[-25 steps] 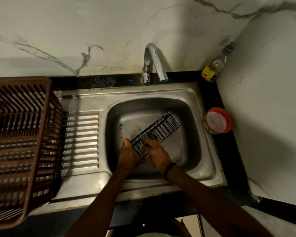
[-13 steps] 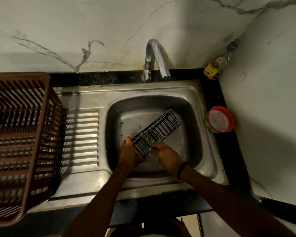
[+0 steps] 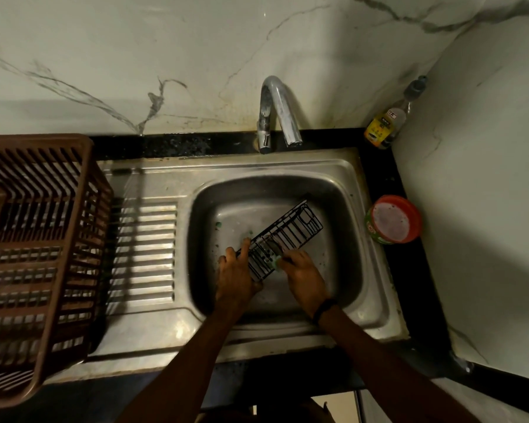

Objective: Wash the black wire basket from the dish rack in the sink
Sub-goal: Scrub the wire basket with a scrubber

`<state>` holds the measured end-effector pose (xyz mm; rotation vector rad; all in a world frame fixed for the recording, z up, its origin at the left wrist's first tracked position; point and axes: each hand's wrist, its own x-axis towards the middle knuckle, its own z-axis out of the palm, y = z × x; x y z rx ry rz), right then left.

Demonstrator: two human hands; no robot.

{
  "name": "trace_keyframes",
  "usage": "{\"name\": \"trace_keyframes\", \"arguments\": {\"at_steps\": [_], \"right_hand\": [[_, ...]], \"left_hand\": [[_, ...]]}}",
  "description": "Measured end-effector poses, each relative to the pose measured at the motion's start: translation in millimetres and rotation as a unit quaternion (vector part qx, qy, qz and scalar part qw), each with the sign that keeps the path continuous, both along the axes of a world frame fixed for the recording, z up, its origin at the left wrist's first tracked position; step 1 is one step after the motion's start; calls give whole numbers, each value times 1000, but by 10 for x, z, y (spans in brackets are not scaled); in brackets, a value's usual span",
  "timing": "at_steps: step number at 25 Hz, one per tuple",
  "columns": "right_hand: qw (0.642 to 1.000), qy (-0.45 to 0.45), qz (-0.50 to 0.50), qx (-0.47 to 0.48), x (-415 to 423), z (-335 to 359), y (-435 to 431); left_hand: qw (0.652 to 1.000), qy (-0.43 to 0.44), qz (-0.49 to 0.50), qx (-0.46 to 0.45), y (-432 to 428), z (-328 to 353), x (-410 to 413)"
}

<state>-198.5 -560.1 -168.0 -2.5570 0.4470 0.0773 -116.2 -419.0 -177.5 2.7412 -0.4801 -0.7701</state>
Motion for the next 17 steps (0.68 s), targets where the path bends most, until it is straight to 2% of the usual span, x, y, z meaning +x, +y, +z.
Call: {"name": "trace_keyframes", "arguments": {"at_steps": [3, 9, 10, 14, 17], "right_hand": [[997, 29, -71, 5, -100, -129, -129], [988, -92, -114, 42, 347, 223, -220], [983, -104, -128, 78, 498, 273, -278], [970, -51, -152, 184, 762, 121, -509], [978, -47, -165, 122, 300, 29, -531]], "left_hand": [[1000, 12, 18, 0, -34, -17, 0], [999, 14, 34, 0, -97, -14, 30], [999, 14, 33, -1, -103, -8, 28], [999, 13, 43, 0, -90, 6, 47], [999, 22, 48, -5, -99, 16, 30]]}}
